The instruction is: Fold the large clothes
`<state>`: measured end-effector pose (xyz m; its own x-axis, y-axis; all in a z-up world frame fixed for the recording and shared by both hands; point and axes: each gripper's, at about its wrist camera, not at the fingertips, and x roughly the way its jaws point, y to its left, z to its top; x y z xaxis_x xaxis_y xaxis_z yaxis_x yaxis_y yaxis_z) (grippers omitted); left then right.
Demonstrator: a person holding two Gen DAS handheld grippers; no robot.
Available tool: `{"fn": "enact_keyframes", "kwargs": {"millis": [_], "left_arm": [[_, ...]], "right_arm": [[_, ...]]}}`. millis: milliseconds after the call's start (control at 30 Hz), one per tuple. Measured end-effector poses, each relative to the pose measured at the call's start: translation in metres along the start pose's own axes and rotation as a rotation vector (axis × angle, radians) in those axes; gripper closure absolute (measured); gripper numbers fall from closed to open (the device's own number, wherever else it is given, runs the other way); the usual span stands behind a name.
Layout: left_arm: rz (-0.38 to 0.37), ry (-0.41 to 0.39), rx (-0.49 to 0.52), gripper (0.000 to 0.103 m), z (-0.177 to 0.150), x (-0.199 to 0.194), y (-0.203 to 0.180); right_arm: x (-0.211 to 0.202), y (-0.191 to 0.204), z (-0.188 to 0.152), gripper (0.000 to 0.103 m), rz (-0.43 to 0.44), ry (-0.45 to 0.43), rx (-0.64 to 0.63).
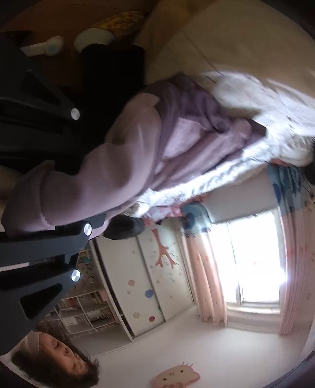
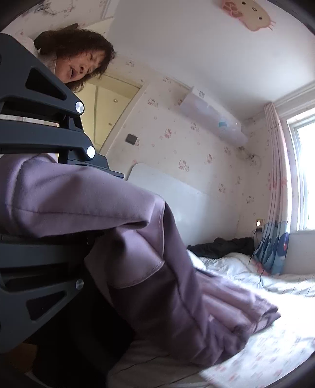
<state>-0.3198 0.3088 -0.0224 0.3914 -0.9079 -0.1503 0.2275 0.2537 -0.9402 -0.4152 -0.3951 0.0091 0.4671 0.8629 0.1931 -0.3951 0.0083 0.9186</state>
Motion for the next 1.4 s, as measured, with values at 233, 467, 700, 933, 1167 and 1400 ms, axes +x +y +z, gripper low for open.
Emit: {"fn": "enact_keyframes", "kwargs": {"millis": [233,467,700,933,1167,1400], "left_arm": [[-0.041,-0.129,0.121,0.088,0.097,0.033,-0.061],[0.021,-0.246,0.067,0.088,0.237,0.107,-0.042],[0.301,-0.303,-0.1,0.088,0.312,0.209,0.079],[0.406,-0.235,-0.22,0.085,0.314,0.24,0.168],[0.198,-0.292,-0.244,0.02,0.327,0.184,0.088],[0.411,-0.081,0.32,0.014,0.284,0.249,-0.036]], "right_arm": [[0.043,0.018,0.108,0.079,0.014,-0.027,-0.111],[0.105,-0.013,0.234,0.077,-0.097,-0.136,-0.056],[0.14,-0.162,0.317,0.077,-0.433,-0.214,0.168],[0.149,-0.22,0.322,0.069,-0.499,-0.149,0.215],[0.139,-0.16,0.334,0.006,-0.38,-0.23,0.16],[0.257,-0.079,0.303,0.006,-0.896,0.14,-0.464]]}}
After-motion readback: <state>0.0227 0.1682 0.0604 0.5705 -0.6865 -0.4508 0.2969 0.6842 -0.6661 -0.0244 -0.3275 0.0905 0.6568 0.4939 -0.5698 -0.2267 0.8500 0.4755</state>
